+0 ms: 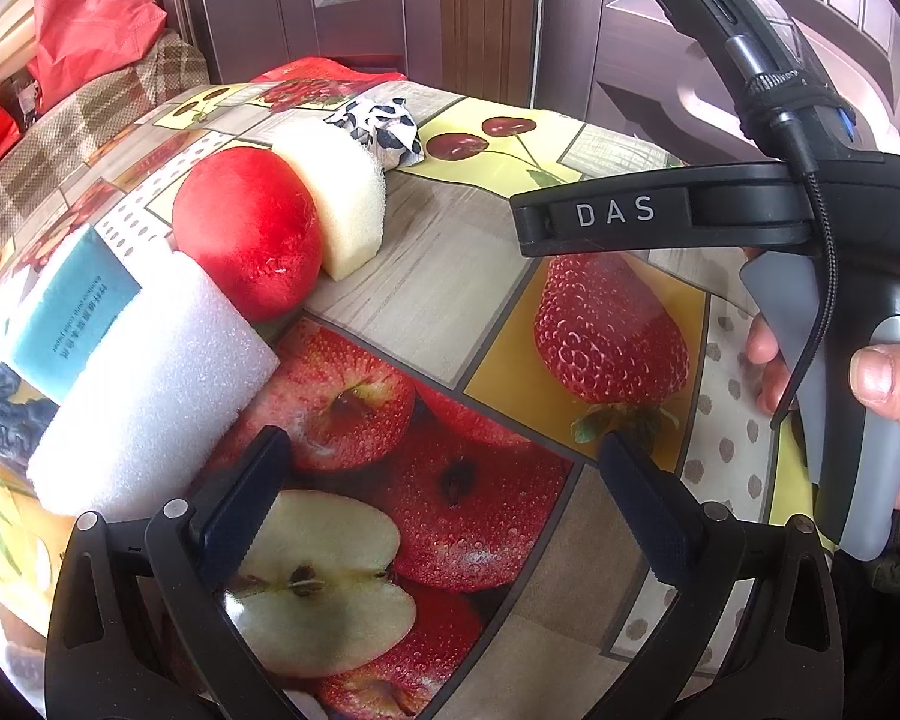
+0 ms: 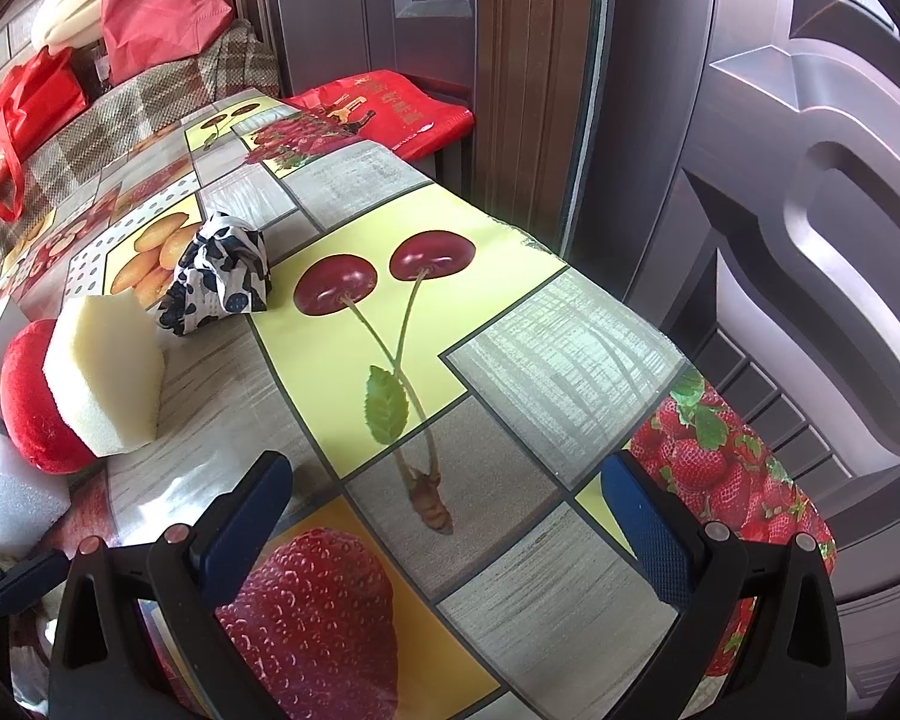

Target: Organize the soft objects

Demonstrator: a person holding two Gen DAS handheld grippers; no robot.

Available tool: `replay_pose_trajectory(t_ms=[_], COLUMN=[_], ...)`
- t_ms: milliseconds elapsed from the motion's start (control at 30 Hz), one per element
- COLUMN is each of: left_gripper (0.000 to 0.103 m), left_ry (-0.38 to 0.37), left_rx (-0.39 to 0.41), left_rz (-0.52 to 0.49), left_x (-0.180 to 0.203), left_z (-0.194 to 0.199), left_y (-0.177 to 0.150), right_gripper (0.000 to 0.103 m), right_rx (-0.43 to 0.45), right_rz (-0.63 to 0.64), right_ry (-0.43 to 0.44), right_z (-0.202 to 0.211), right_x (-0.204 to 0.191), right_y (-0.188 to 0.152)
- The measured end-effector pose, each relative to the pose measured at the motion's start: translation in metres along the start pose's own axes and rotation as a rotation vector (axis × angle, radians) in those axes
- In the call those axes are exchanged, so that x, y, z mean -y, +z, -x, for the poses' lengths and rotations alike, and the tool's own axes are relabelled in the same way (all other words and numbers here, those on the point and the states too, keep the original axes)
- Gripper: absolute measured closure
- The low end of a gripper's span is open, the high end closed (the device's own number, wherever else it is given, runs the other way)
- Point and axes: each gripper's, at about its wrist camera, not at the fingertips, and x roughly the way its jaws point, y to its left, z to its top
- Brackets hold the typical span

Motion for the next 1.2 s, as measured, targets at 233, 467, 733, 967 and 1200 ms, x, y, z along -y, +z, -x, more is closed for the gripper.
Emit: replay_pose_trajectory(t_ms=[233, 467, 733, 967, 1200], left_gripper=[0.001, 0.001, 0.001, 0.001, 0.001], left_ry=[0.0, 0.0, -0.001, -0.044, -0.034], left_rx=[0.0, 0.0, 0.0, 0.094, 0.255], left_rz=[0.0, 0.0, -0.005, -0.099, 0.053], left_x=[0.0, 0.0, 0.001, 0.023, -0.002], left_z=[0.0, 0.0, 0.0, 0.021, 0.066], left_y=[0.0, 0.0, 0.001, -0.003, -0.005], right_gripper=[0.0, 0.0, 0.0, 0.0, 0.0], right_rx=[-0.001, -0.001, -0.001, -0.001, -0.001], right_rz=[0.001, 0.002, 0.002, 0.001, 0.001], right_ry=[0.0, 0.0, 0.0, 0.002, 0.005], right_z=[0.0, 0.0, 0.0, 0.0, -0.001], right_x=[-0.001, -0.001, -0.001, 0.0, 0.0], right_y=[0.0, 0.0, 0.0, 0.0, 0.0])
